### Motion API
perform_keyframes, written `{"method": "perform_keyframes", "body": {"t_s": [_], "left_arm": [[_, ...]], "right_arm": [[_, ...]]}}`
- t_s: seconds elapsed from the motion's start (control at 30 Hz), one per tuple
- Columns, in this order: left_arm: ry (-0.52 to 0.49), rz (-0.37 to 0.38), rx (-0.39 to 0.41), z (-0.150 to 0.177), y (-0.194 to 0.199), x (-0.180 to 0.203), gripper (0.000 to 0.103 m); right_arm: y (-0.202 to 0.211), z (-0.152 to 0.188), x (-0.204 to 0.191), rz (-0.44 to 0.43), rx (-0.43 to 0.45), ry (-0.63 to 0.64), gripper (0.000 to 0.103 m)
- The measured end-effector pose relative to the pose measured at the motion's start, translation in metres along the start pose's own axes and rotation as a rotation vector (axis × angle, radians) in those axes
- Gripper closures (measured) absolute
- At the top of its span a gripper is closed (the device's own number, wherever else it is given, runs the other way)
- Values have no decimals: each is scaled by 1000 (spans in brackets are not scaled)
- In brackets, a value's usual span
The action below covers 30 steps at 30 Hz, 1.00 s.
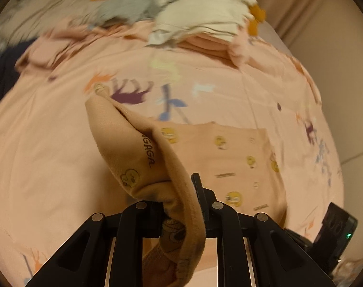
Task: Fold small clothes
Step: 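Lift the pinched edge with the left tool and fold it over the shirt, then open the left tool and move both tools to the folded strip's end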
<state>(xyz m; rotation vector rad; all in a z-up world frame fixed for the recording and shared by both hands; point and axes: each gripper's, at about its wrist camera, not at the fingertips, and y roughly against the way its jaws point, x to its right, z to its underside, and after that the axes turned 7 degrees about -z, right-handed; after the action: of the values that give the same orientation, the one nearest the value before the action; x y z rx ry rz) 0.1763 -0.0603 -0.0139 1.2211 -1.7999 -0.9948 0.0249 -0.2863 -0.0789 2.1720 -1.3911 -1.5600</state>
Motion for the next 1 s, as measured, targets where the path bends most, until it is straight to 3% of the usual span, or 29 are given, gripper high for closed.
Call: {"method": "perform_keyframes", "body": {"t_s": [0.1,0.27,0.33,0.47,0.53,0.63,0.83,1.0], "left_arm": [[-66,-38,-14,-3,-8,39,85],[-102,-45,-134,0,-44,87,85],[-85,-25,-198,3,-61,98,82],[-81,9,-220,9,-64,109,67],[-90,58,-224,12,-58,110,61],[-75,96,-199,15,-44,103,60],[-28,68,-97,32,-10,55,60],[-15,31,-47,58,0,21,60]], "right_arm": [[19,-3,16,-1,58,-51,83],[51,0,45,3,124,-122,80],[58,1,54,2,136,-147,76],[69,5,64,-27,153,-173,70],[71,6,67,-52,156,-191,65],[73,4,68,-86,164,-212,61],[60,-7,61,-152,133,-231,56],[34,-23,46,-107,71,-198,54]]}}
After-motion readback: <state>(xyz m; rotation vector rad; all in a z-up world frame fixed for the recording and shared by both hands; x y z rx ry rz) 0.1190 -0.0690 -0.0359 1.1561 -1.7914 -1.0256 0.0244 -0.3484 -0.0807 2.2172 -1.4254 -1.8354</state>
